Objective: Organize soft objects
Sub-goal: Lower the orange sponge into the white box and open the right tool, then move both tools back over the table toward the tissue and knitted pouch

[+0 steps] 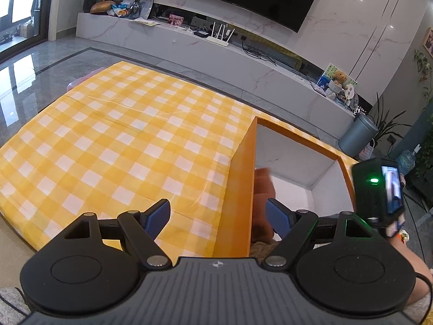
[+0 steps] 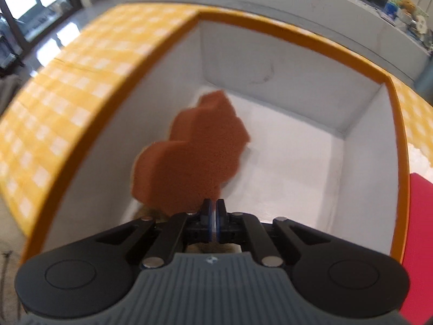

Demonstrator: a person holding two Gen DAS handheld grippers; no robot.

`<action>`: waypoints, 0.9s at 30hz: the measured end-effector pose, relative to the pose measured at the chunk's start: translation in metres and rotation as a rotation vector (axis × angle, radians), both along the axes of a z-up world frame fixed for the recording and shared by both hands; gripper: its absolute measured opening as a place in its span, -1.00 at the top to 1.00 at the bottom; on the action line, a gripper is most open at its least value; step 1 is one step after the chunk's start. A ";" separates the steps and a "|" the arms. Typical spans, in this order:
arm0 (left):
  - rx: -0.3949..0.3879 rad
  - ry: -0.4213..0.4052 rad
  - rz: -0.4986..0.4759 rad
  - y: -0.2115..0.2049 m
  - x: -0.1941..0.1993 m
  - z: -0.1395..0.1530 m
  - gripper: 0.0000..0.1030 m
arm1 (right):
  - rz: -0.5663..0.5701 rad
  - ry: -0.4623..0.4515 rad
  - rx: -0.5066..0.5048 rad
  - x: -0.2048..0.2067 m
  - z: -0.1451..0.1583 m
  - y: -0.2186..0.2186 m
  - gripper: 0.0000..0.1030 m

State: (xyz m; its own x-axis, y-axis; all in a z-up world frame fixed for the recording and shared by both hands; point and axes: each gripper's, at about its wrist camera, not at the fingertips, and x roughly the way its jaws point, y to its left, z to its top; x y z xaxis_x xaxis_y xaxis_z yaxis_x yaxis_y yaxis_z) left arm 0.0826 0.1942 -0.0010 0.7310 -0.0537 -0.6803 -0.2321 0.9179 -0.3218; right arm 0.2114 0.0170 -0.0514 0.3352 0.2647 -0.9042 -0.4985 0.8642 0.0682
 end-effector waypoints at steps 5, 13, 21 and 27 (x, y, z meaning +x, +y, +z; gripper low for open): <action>0.000 0.006 0.003 -0.002 0.001 0.000 -0.82 | -0.032 -0.073 0.018 -0.003 0.014 -0.006 0.91; 0.002 0.009 0.015 -0.006 -0.003 0.001 -0.82 | -0.067 -0.114 0.115 -0.014 0.034 -0.025 0.88; 0.054 -0.058 -0.022 -0.037 -0.016 0.029 -0.82 | -0.074 -0.339 0.204 -0.061 0.102 -0.076 -0.51; 0.107 -0.107 -0.076 -0.076 -0.019 0.051 -0.82 | -0.135 -0.514 0.206 -0.093 0.139 -0.134 -0.81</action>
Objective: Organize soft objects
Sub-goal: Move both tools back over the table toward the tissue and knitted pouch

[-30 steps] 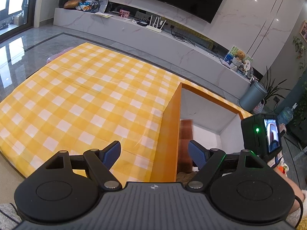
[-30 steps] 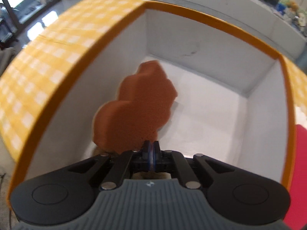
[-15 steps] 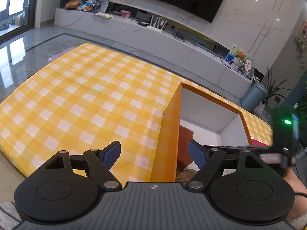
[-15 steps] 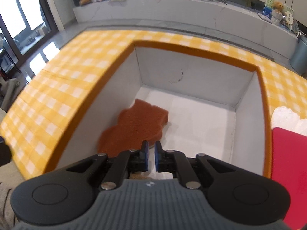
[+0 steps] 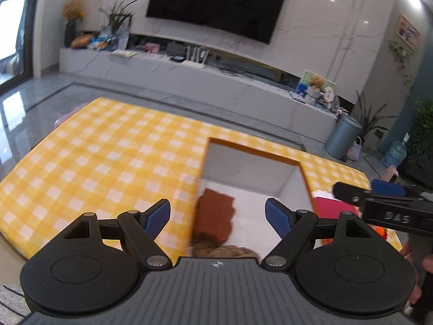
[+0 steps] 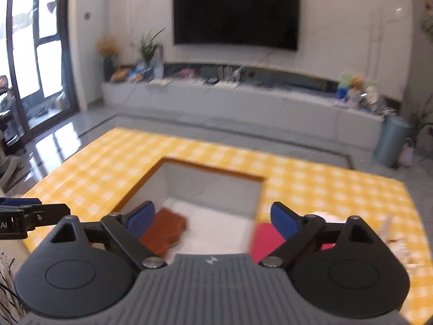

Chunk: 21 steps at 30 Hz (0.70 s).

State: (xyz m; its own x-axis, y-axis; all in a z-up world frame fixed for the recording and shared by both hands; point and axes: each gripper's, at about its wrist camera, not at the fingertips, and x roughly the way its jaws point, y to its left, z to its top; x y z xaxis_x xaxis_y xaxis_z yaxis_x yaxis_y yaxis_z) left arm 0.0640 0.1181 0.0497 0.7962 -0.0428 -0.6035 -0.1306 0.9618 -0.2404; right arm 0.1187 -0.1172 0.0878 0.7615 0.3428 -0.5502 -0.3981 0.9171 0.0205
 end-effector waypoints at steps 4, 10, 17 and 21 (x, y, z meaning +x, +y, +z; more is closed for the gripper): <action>0.023 -0.004 -0.057 -0.034 0.007 0.008 -0.82 | -0.097 -0.054 -0.013 -0.013 0.009 -0.044 -0.90; 0.015 0.009 -0.172 -0.091 0.023 0.014 -0.82 | -0.314 -0.165 -0.243 -0.014 -0.001 -0.104 -0.95; 0.107 0.030 -0.271 -0.168 0.045 0.006 -0.82 | -0.459 -0.012 -0.195 0.008 -0.052 -0.189 -0.95; 0.142 0.062 -0.357 -0.213 0.067 -0.004 -0.82 | -0.547 0.138 -0.047 0.026 -0.087 -0.236 -0.95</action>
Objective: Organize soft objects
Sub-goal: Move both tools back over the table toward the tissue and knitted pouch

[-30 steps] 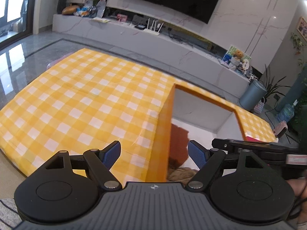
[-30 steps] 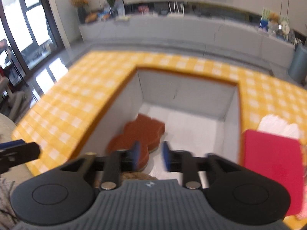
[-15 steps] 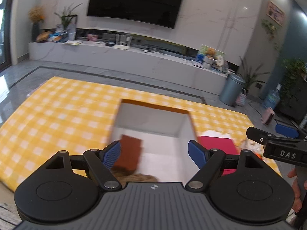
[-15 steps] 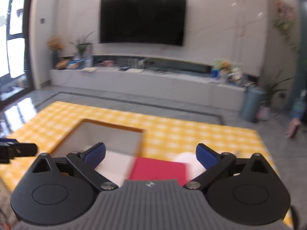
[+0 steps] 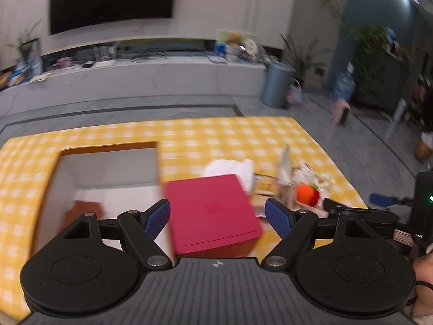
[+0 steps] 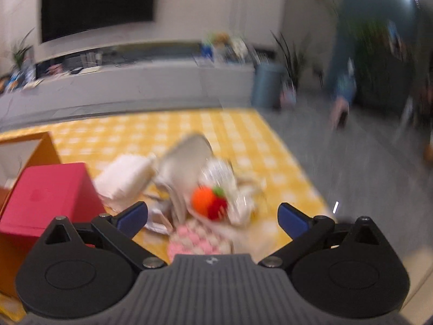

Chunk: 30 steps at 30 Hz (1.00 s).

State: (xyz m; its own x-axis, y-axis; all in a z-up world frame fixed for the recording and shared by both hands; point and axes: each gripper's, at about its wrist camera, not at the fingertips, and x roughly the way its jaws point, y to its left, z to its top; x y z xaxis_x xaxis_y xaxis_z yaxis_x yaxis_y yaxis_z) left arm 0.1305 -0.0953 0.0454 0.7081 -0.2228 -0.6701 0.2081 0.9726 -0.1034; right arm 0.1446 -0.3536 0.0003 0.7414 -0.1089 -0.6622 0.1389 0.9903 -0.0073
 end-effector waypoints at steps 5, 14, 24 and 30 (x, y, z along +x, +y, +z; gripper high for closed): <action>0.065 0.033 -0.058 -0.052 0.039 -0.012 -0.82 | -0.074 0.099 0.236 0.014 -0.036 -0.025 -0.94; 0.306 0.181 -0.137 -0.111 0.126 -0.055 -0.82 | -0.099 0.107 0.283 0.016 -0.047 -0.042 -0.94; 0.407 0.415 -0.183 -0.119 0.214 -0.111 -0.81 | -0.085 0.127 0.273 0.017 -0.050 -0.040 -0.94; 0.421 0.559 -0.181 -0.114 0.260 -0.136 -0.81 | -0.086 0.142 0.270 0.020 -0.054 -0.039 -0.94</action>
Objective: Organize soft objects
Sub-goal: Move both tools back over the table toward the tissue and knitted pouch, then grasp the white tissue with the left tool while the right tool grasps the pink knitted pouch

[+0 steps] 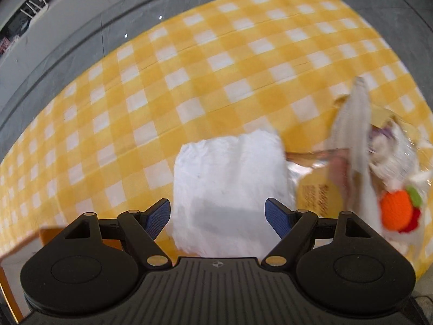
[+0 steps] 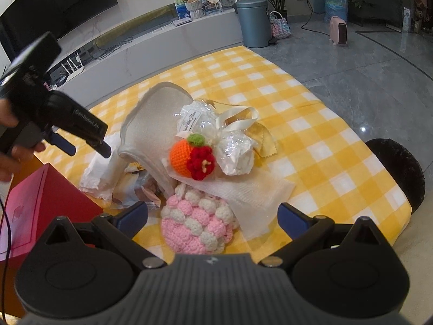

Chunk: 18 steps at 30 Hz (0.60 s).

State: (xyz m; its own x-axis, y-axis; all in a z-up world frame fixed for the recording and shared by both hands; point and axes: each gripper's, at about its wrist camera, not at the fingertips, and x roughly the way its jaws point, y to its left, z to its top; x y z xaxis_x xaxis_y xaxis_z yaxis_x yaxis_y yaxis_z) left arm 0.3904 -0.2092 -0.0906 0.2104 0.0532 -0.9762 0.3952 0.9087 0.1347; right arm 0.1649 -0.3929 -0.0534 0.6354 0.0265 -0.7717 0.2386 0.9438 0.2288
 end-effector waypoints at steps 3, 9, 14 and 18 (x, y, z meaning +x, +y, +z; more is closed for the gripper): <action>0.024 0.067 -0.018 0.000 0.017 -0.012 -0.81 | 0.007 0.006 -0.002 0.002 -0.002 0.001 -0.94; -0.034 0.137 0.030 0.011 0.043 -0.028 -0.81 | 0.015 0.024 -0.010 0.006 -0.005 0.003 -0.94; -0.078 0.182 0.043 0.018 0.048 -0.044 -0.85 | 0.032 0.040 -0.036 0.010 -0.008 0.008 -0.94; -0.114 0.202 0.080 0.025 0.053 -0.054 -0.91 | 0.045 0.049 -0.047 0.012 -0.009 0.012 -0.94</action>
State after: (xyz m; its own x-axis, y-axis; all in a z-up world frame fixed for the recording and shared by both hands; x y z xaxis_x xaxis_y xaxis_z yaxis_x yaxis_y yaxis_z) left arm 0.4430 -0.1838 -0.1445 0.0094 -0.0508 -0.9987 0.3298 0.9430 -0.0448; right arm 0.1771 -0.3813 -0.0628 0.5956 0.0170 -0.8031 0.2053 0.9633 0.1727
